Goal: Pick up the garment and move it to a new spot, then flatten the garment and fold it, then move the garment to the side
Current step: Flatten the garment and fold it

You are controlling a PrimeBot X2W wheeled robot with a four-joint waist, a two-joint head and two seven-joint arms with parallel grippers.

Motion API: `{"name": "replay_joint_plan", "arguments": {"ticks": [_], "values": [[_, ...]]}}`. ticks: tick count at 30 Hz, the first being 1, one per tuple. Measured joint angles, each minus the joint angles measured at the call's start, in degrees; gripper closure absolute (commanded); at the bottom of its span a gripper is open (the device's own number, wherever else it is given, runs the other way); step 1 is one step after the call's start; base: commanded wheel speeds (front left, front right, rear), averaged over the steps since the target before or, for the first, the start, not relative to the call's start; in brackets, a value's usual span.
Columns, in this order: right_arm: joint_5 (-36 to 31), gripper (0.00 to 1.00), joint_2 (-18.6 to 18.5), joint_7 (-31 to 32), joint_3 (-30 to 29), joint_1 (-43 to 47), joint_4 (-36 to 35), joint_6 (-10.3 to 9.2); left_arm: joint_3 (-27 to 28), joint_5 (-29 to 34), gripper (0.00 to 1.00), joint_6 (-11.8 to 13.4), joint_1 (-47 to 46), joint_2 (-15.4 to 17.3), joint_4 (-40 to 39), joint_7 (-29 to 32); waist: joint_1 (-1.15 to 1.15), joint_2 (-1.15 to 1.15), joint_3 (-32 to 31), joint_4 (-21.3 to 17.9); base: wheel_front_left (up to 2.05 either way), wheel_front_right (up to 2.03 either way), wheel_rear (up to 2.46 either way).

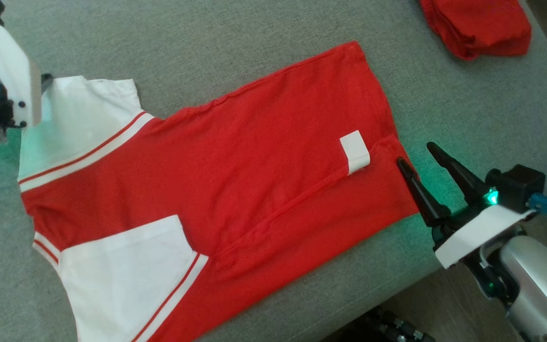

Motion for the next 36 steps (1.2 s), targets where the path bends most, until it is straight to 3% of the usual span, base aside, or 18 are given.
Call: {"name": "replay_joint_plan", "arguments": {"ticks": [6,11,17,23,28,36], "values": [[-0.5,0.0,-1.2,0.0,-1.2,-0.1,1.6,0.0,-0.1,-1.5,1.0,-0.5,-0.1,-1.2,0.0,1.9,0.0,0.0,-0.8,1.1,0.0,0.0,0.0],[-1.0,0.0,-1.5,0.2,-2.0,-1.6,2.0,0.0,-0.1,-2.8,1.0,-1.0,0.4,-1.8,-1.7,-2.7,0.0,0.0,-2.1,2.5,0.0,0.0,0.0],[1.4,0.0,-1.2,6.6,-2.3,-6.7,5.2,0.0,-1.1,-5.9,1.0,-1.1,1.2,-2.4,-6.0,-4.5,-0.01,0.0,-4.4,4.6,0.0,0.0,0.0],[4.3,0.0,0.8,15.0,-1.8,-13.2,11.4,0.01,-3.5,-7.8,1.0,-1.4,2.0,-1.3,-9.9,-5.3,-0.01,0.0,-5.7,6.7,0.0,0.0,0.0],[3.0,0.0,3.3,22.2,-0.4,-22.5,21.0,0.0,-5.5,-9.0,1.0,-1.5,2.1,-0.3,-12.3,-5.5,-0.01,0.0,-6.0,8.5,0.0,0.0,0.0],[1.5,0.0,9.3,24.6,1.4,-32.5,35.3,0.0,-8.7,-10.1,1.0,-1.5,0.5,-0.3,-14.2,-6.1,0.0,0.0,-4.5,11.1,0.0,0.0,0.0]]}}
